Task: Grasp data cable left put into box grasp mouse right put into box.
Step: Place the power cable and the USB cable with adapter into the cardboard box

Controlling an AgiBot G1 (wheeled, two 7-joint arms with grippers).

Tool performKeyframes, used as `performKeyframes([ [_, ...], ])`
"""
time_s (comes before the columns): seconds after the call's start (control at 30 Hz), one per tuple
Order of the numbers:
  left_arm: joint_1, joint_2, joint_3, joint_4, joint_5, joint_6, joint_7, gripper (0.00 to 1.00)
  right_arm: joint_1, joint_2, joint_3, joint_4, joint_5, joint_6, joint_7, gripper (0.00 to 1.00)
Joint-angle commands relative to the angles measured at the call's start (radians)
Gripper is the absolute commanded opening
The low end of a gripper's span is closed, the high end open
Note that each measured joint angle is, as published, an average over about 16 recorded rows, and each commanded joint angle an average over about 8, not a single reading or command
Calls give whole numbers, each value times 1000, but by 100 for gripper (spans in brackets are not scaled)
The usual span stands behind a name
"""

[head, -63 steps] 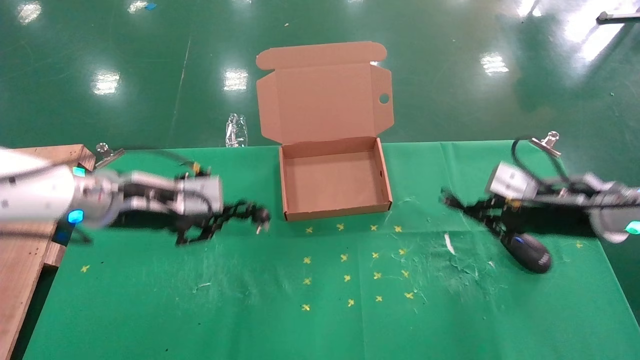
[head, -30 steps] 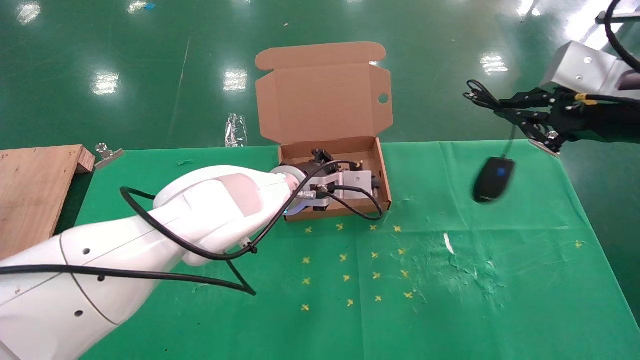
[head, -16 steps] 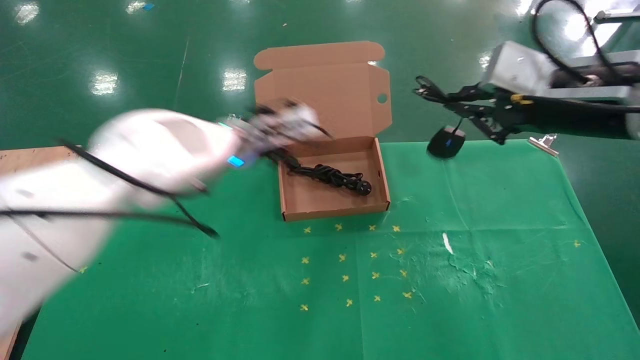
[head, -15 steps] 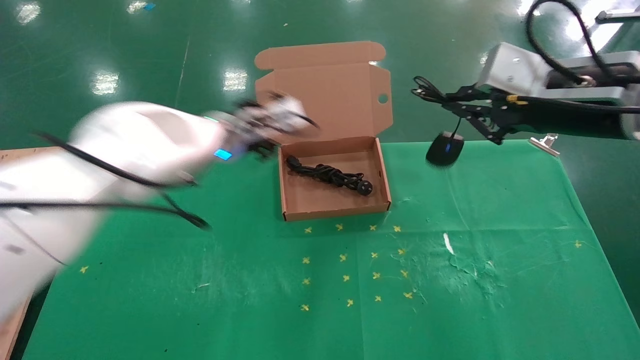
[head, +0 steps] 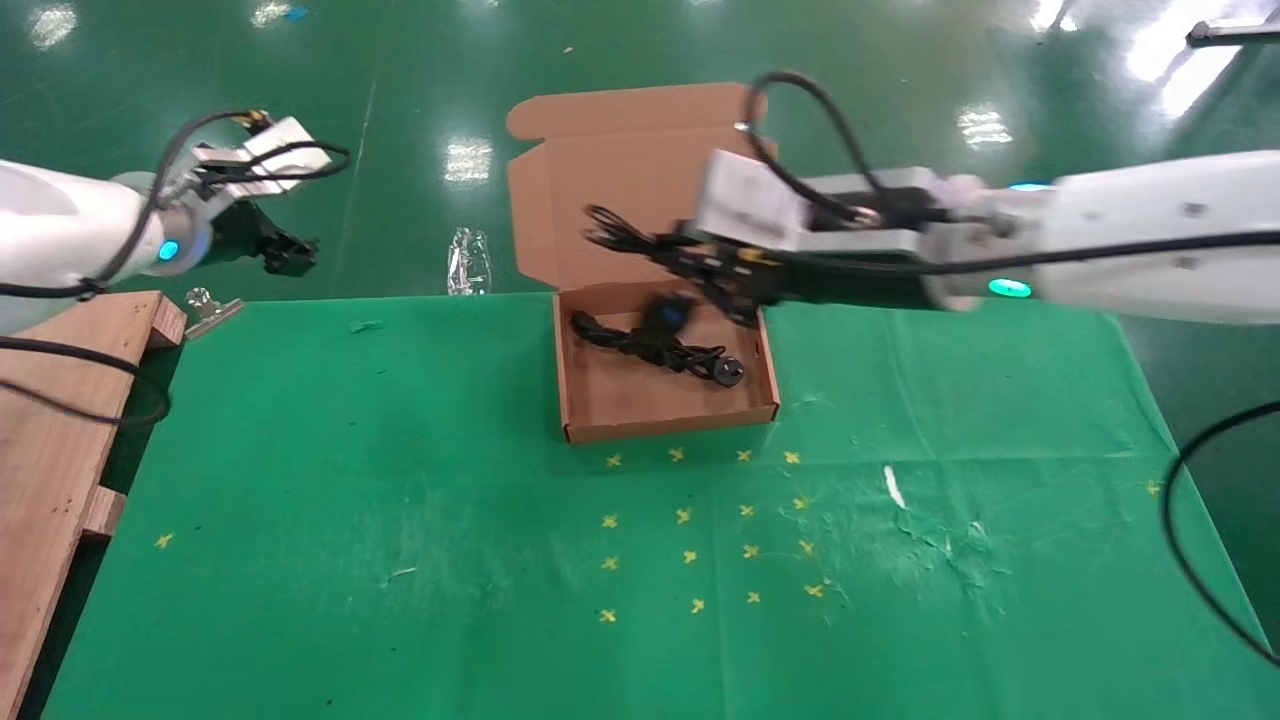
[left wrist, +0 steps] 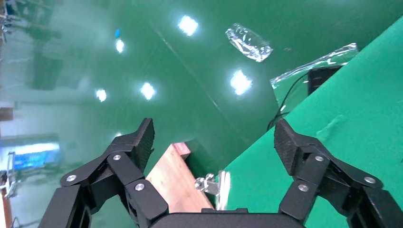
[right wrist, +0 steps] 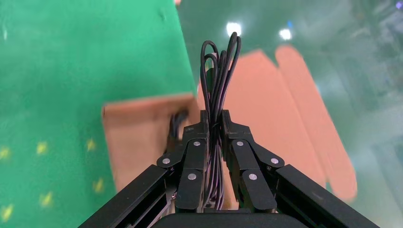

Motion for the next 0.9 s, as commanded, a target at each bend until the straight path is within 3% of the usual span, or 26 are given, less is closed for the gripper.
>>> performKeyframes([
  [0.03,-1,2,0,4,-1,-2,2,100,1,-51,-10,-35,5,20,-30,0],
  [0.33,-2,4,0,10,-5,-4,7,100,42,-191,-42,-386,1,60,-157,0],
  [0.37,-2,4,0,11,-6,-5,8,100,45,-200,-45,-423,-5,69,-171,4],
  [0.6,-2,3,0,14,-7,-6,9,100,35,-222,-42,-586,-9,124,-267,90],
  [0.63,-3,3,0,14,-7,-6,9,100,30,-221,-40,-600,-6,128,-278,99],
  [0.9,-3,1,-1,16,-8,-7,10,100,14,-219,-32,-632,9,134,-295,100],
])
